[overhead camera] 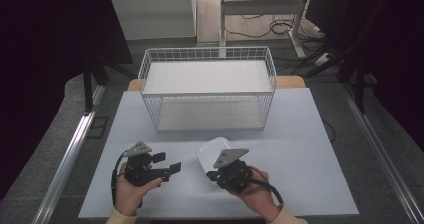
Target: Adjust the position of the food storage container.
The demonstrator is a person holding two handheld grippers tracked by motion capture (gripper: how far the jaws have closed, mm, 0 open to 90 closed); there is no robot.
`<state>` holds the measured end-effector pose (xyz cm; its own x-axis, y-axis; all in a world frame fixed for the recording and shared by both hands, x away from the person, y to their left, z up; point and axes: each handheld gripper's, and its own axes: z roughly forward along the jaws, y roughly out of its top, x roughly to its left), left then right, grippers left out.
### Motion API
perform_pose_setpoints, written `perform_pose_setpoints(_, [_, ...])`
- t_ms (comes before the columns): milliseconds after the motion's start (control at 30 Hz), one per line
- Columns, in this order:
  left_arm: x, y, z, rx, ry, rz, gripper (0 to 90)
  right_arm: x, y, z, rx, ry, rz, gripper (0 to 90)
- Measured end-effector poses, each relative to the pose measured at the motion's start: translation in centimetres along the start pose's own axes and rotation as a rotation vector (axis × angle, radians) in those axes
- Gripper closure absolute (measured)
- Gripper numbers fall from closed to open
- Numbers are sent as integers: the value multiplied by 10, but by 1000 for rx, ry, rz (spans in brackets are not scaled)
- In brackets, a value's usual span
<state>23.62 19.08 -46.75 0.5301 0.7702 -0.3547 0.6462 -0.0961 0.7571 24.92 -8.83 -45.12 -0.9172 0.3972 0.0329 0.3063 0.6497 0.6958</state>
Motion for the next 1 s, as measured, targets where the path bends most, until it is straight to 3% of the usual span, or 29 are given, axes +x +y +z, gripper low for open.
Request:
perform_pose_setpoints(67, [2, 0, -2, -4, 2, -6, 233, 11, 1, 17, 34, 12, -23, 894])
perform_pose_setpoints(167, [4, 0, -3, -7, 7, -6, 233, 12, -2, 30, 63, 1, -24, 895])
perform_pose_setpoints(367, [5, 0, -2, -4, 7, -6, 233, 8, -8, 35, 96, -40, -19, 895])
perform_pose_setpoints(667, [7, 0, -5, -12, 8, -10, 232, -2, -22, 18, 108, -72, 20, 896])
perform_pose_setpoints(900, [8, 0, -6, -15, 10, -17, 232, -26, -43, -8, 97, -111, 83, 896])
perform_pose_setpoints(1000, [8, 0, -6, -15, 10, -14, 232, -38, -50, -15, 108, -150, 103, 896])
